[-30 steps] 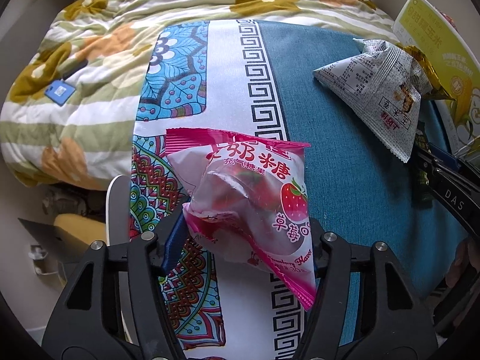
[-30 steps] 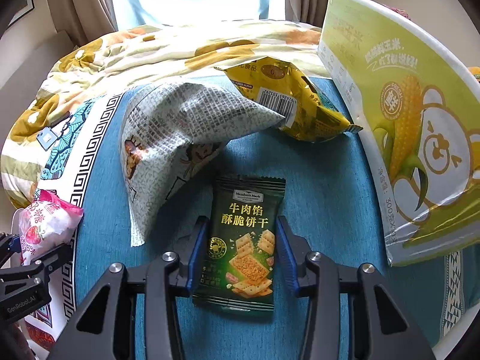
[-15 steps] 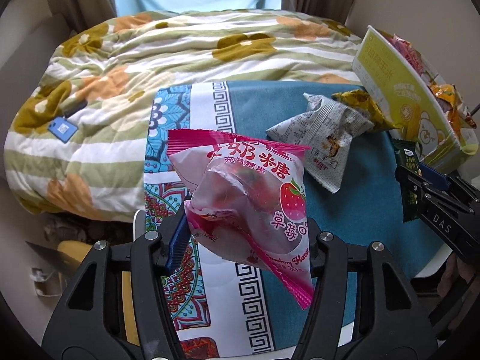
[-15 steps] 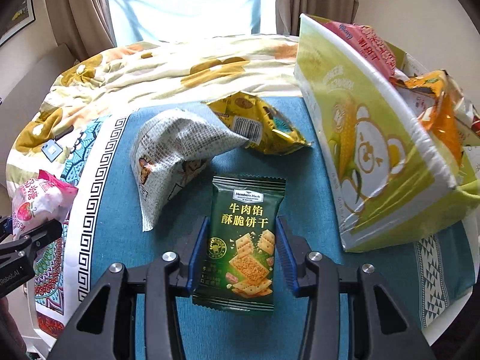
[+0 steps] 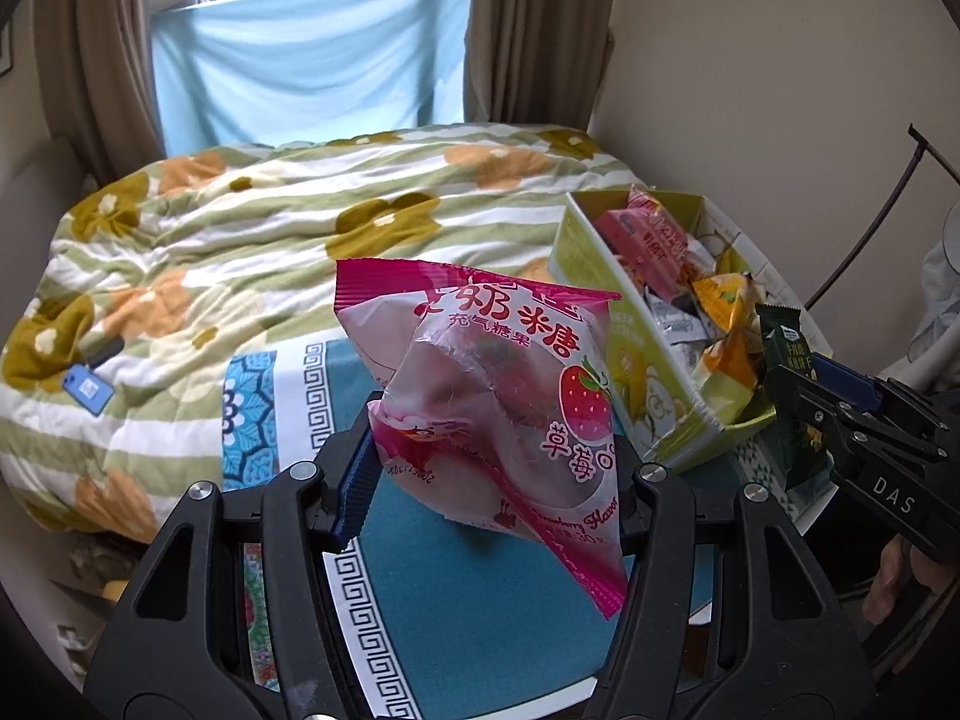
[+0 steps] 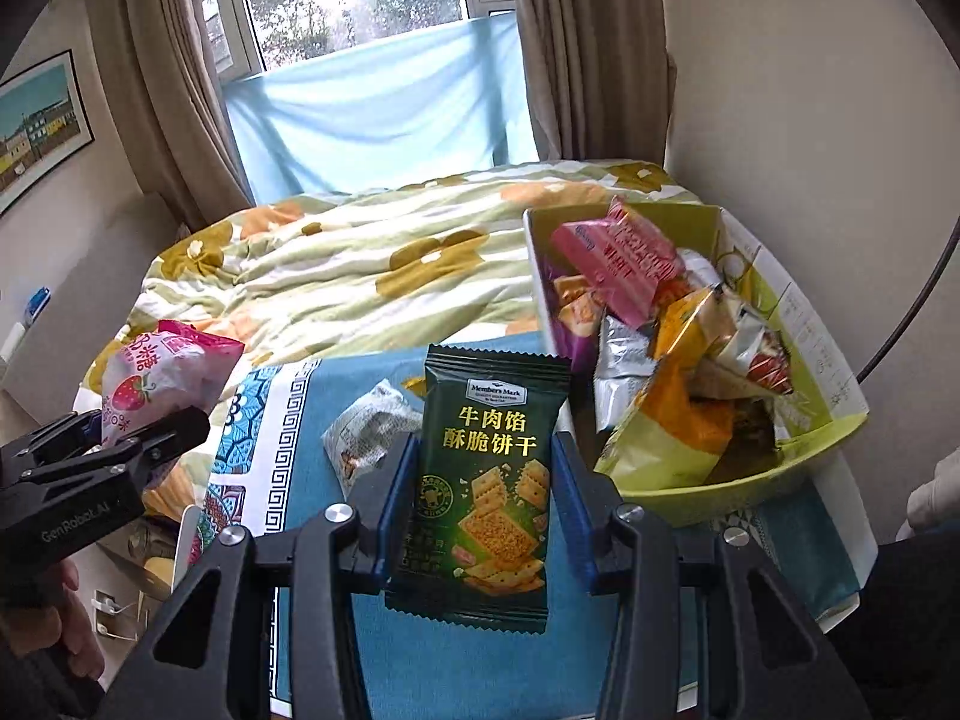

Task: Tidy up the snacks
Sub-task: 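Lift both held packs and carry them over the yellow box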

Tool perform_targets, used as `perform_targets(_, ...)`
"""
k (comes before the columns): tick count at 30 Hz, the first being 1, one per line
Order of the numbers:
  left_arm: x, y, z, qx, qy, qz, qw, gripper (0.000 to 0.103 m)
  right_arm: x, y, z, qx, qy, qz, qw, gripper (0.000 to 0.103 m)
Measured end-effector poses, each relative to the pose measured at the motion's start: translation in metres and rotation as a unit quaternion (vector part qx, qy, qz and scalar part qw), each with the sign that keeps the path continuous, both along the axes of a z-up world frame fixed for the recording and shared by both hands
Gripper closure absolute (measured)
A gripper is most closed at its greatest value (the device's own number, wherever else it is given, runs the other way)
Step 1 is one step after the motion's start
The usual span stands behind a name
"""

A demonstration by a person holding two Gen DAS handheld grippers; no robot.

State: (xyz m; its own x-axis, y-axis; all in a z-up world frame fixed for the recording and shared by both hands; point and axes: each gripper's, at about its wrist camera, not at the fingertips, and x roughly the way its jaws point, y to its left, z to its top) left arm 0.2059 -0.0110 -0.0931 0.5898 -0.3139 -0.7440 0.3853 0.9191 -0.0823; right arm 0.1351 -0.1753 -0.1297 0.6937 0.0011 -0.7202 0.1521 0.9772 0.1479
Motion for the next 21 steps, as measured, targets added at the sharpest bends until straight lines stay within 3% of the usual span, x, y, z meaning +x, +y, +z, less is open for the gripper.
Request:
perform_targets(9, 0.04, -0.131, 0.015, -0.031, 0.005, -0.027, 0.9992, 0.048, 0.012, -0.089, 0.04, -0.001, -0.038, -0.013, 0.999, 0.062)
perform_targets(14, 0.072, -0.202, 0.0, -0.035, 0.023, -0.022, 0.9989, 0.048, 0.036, -0.153, 0.05, 0.005, -0.045, -0.008, 0.999, 0.062)
perform_targets(19, 0.098, -0.247, -0.023, -0.026, 0.044, -0.008, 0.9987, 0.048, 0.064, -0.202, 0.044, 0.01, -0.036, 0.009, 0.999, 0.062)
perform_targets(21, 0.106, -0.256, -0.032, -0.03, 0.052, 0.003, 0.9982, 0.041, 0.075, -0.216, 0.039, 0.014, -0.029, 0.019, 0.999, 0.062)
